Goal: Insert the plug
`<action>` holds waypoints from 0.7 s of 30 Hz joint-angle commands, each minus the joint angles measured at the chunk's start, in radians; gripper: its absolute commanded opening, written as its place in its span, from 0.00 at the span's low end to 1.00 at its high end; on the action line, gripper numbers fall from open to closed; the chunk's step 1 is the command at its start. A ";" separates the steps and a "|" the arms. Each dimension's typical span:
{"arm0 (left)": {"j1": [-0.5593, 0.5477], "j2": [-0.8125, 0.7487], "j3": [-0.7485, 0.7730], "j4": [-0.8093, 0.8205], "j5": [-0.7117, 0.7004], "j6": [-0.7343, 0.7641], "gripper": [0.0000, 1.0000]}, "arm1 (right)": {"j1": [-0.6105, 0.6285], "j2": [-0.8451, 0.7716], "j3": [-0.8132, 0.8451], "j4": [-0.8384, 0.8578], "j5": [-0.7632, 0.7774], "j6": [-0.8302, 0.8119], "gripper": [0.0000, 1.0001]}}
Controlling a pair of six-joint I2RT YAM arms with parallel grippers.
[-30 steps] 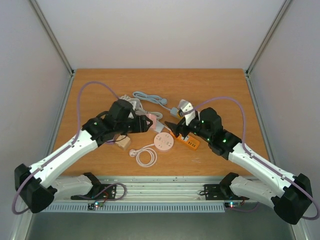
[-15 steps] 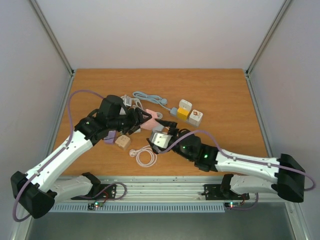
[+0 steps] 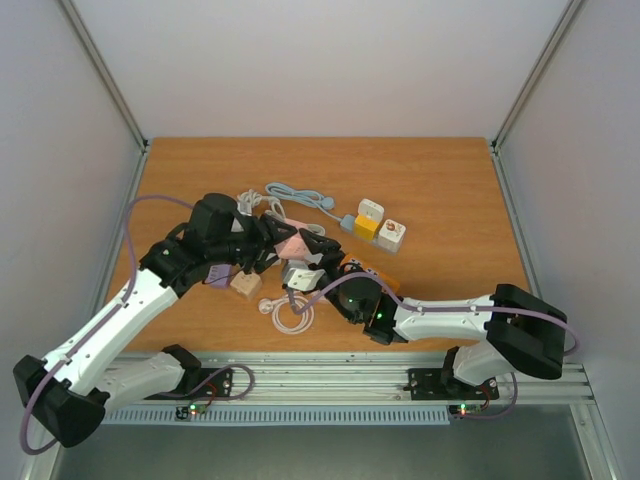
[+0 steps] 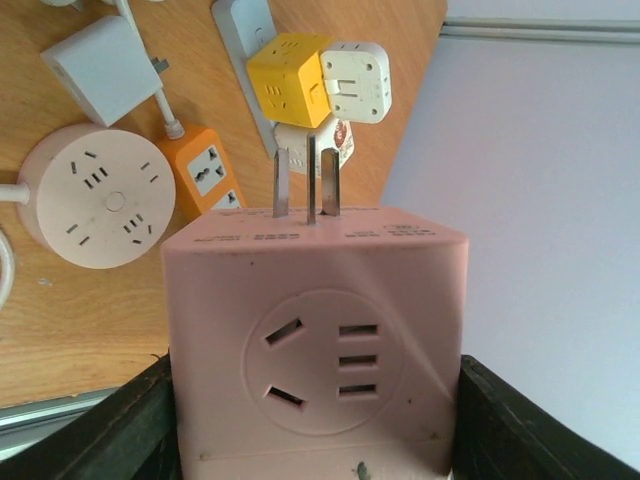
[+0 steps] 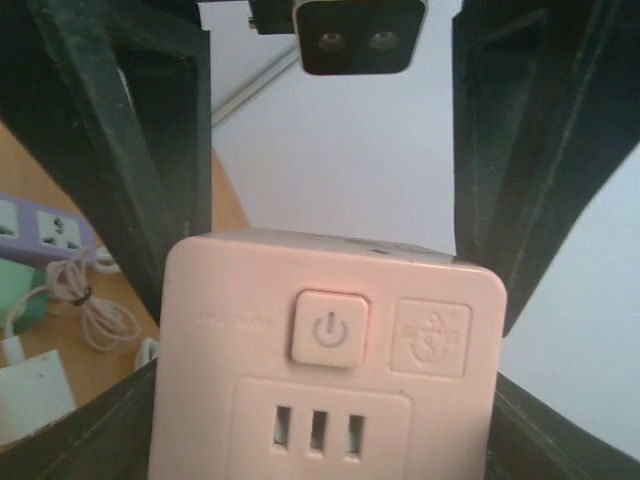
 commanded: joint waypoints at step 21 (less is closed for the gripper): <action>0.003 -0.072 0.152 -0.106 -0.085 0.725 0.99 | -0.083 -0.332 0.149 -0.800 -0.240 0.400 0.31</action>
